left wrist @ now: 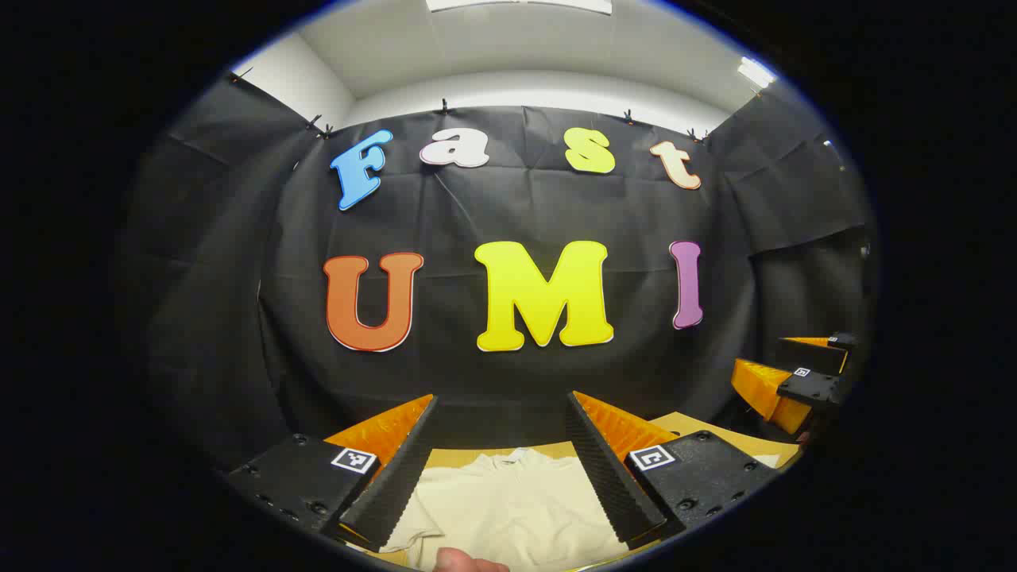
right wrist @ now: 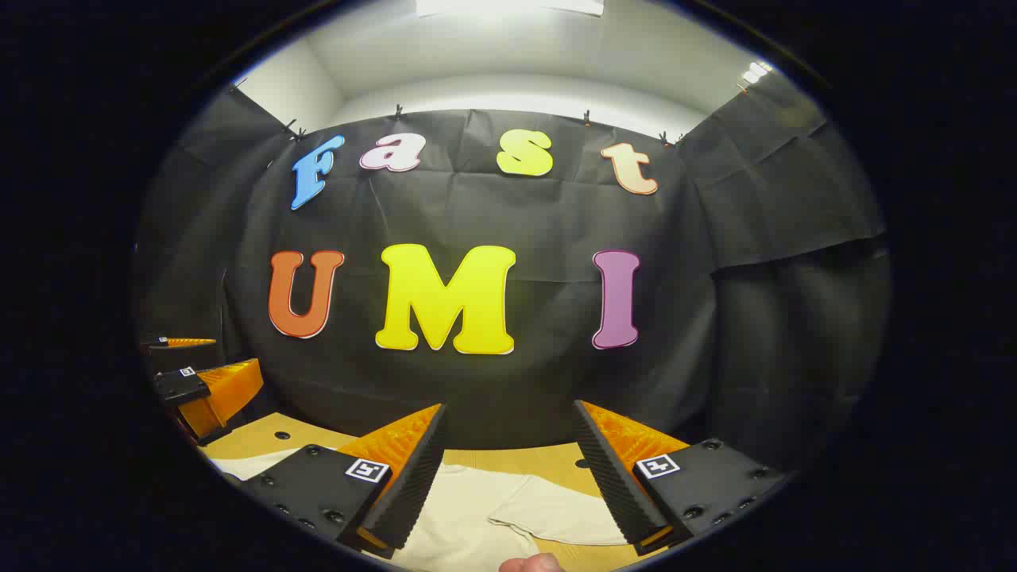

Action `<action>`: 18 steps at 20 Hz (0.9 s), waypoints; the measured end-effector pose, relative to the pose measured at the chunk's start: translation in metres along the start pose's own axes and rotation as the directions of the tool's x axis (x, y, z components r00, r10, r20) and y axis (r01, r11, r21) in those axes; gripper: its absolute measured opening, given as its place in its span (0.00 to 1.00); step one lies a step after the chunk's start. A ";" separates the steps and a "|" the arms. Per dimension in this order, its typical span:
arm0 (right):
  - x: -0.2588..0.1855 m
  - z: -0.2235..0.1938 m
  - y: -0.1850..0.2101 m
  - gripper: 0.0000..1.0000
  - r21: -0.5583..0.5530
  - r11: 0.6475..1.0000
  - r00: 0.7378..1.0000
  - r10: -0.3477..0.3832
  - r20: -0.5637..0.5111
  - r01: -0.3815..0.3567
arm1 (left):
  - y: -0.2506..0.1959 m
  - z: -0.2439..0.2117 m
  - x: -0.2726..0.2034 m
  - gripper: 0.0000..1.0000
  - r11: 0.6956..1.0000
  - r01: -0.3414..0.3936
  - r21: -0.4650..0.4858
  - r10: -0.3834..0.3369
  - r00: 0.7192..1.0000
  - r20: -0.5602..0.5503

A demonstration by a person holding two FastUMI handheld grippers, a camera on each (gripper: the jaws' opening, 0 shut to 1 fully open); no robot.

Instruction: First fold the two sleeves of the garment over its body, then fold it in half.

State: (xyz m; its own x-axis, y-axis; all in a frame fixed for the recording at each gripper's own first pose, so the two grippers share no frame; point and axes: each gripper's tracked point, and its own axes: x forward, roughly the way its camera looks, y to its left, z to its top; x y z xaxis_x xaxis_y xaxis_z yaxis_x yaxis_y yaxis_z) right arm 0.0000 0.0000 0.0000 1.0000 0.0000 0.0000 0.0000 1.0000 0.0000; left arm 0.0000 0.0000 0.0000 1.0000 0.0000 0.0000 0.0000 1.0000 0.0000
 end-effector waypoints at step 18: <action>0.012 0.001 -0.002 0.96 -0.020 0.999 0.999 0.045 -0.016 -0.046 | 0.013 -0.017 -0.001 0.99 0.997 -0.076 -0.002 0.076 0.995 -0.064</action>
State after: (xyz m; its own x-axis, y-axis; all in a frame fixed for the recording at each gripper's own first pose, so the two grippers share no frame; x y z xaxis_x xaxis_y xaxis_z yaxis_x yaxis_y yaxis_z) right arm 0.0115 -0.0016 0.0007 0.9988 0.0454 -0.0159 -0.0458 0.9987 -0.0204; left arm -0.0012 0.0131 -0.0174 0.9951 0.0757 -0.0641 -0.0760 0.9971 -0.0019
